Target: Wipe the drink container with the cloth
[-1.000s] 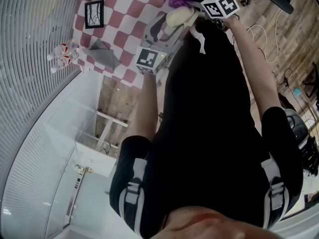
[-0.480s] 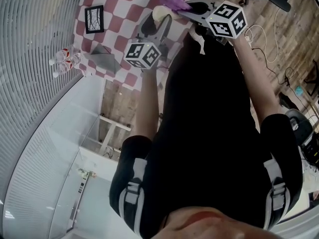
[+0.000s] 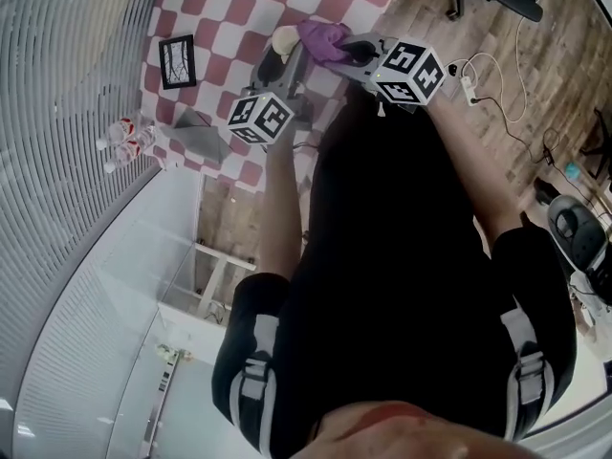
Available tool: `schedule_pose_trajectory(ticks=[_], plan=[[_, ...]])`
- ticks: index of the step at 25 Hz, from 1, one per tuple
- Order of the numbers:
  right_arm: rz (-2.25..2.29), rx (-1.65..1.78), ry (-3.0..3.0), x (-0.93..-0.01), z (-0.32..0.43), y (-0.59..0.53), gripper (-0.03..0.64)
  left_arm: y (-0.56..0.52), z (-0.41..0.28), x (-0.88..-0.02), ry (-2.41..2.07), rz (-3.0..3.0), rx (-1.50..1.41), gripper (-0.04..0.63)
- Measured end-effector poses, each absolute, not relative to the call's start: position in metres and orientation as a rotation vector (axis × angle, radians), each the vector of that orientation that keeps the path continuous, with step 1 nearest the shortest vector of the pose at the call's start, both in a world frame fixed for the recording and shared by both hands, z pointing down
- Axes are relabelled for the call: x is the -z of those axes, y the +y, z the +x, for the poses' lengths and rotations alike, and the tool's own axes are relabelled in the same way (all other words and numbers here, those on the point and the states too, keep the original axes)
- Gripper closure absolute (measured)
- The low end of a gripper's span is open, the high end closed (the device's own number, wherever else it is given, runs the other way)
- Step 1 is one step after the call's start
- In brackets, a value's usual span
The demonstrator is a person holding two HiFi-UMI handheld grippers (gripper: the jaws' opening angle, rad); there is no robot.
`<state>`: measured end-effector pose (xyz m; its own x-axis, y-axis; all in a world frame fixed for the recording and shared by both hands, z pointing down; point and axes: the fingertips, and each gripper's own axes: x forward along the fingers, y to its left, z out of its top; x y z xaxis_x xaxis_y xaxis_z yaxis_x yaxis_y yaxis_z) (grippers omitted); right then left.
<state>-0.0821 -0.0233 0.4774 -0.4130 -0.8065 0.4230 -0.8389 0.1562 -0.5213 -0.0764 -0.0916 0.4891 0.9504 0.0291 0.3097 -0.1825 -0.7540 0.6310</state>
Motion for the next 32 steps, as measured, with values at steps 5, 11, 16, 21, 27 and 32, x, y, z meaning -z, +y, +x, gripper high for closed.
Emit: schedule_pose_trajectory(ticks=[5, 11, 16, 21, 27, 32], plan=[[1.609, -1.225, -2.286, -0.516, -0.089, -0.024, 0.522, -0.099, -0.075, -0.493, -0.143, 2.348, -0.383, 0.327], [1.492, -1.278, -2.185, -0.564, -0.1, -0.018, 0.52, -0.102, -0.071, -0.494, -0.152, 2.347, -0.394, 0.327], [1.45, -1.354, -2.028, -0.607, -0.097, -0.001, 0.52, -0.1, -0.068, -0.492, -0.16, 2.369, -0.417, 0.327], [1.522, -1.496, -1.924, -0.622, -0.083, 0.017, 0.518, -0.1, -0.068, -0.492, -0.175, 2.367, -0.417, 0.327], [1.622, -1.445, -1.927, -0.604, -0.075, 0.026, 0.52, -0.098, -0.071, -0.491, -0.174, 2.385, -0.421, 0.328], [1.806, -1.414, -1.969, -0.563, -0.055, 0.031, 0.52, -0.092, -0.066, -0.488, -0.171, 2.405, -0.448, 0.33]])
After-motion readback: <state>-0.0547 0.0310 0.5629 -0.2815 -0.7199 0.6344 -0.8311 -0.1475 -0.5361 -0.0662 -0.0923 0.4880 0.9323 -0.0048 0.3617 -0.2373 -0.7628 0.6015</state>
